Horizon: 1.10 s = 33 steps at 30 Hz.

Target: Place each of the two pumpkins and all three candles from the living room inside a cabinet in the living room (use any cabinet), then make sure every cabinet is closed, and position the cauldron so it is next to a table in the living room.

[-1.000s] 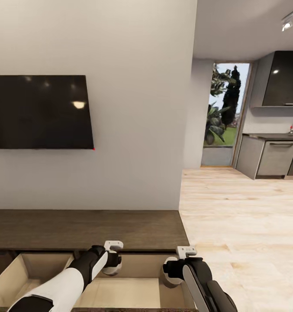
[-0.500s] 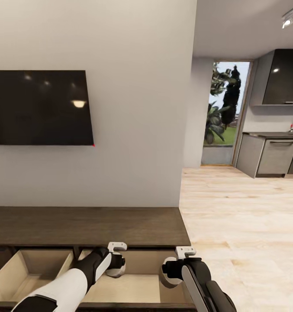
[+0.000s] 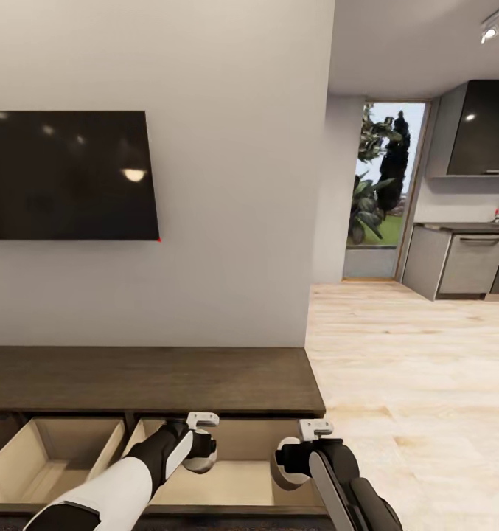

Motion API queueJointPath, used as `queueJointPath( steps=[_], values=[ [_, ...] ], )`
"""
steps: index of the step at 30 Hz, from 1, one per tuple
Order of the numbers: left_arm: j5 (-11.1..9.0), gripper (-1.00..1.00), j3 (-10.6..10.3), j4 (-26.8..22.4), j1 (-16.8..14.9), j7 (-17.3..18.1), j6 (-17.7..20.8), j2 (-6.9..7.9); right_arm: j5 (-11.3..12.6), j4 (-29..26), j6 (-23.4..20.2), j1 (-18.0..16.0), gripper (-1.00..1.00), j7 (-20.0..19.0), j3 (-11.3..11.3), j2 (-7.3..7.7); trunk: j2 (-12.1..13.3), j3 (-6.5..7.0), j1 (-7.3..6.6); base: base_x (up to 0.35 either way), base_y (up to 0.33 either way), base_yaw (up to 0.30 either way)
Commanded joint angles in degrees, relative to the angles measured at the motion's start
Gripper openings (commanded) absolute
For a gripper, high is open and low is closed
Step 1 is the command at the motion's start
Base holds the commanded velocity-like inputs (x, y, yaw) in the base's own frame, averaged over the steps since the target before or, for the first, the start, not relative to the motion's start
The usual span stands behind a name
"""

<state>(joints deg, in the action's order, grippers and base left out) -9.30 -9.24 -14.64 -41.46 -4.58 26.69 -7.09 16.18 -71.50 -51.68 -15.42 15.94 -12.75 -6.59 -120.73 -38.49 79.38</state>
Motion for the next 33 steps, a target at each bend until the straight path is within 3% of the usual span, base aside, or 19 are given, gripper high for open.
queueJointPath(
  steps=[1, 7, 33],
  values=[
    [-0.5, -1.00, -0.4, -0.1, 0.0, -0.4, 0.3, 0.00, 0.6, 0.0, -0.1, 0.0, -1.00, 0.6, -0.1, 0.02, -0.4, -0.25, 0.22, 0.000, 0.000, 0.000],
    [-0.5, -1.00, -0.4, -0.1, 0.0, -0.1, 0.3, -0.10, 0.6, -0.1, 0.1, 0.0, -1.00, 0.2, 0.0, 0.08, -2.9, -1.32, 1.53, 0.000, 0.000, 0.000],
    [-0.5, -1.00, -0.4, -0.1, 0.0, 0.4, 0.3, -0.27, 1.2, -0.2, 0.3, 0.0, -1.00, 0.1, -0.2, 0.00, -2.9, -1.20, 1.53, 0.032, -0.040, -0.031]
  ],
)
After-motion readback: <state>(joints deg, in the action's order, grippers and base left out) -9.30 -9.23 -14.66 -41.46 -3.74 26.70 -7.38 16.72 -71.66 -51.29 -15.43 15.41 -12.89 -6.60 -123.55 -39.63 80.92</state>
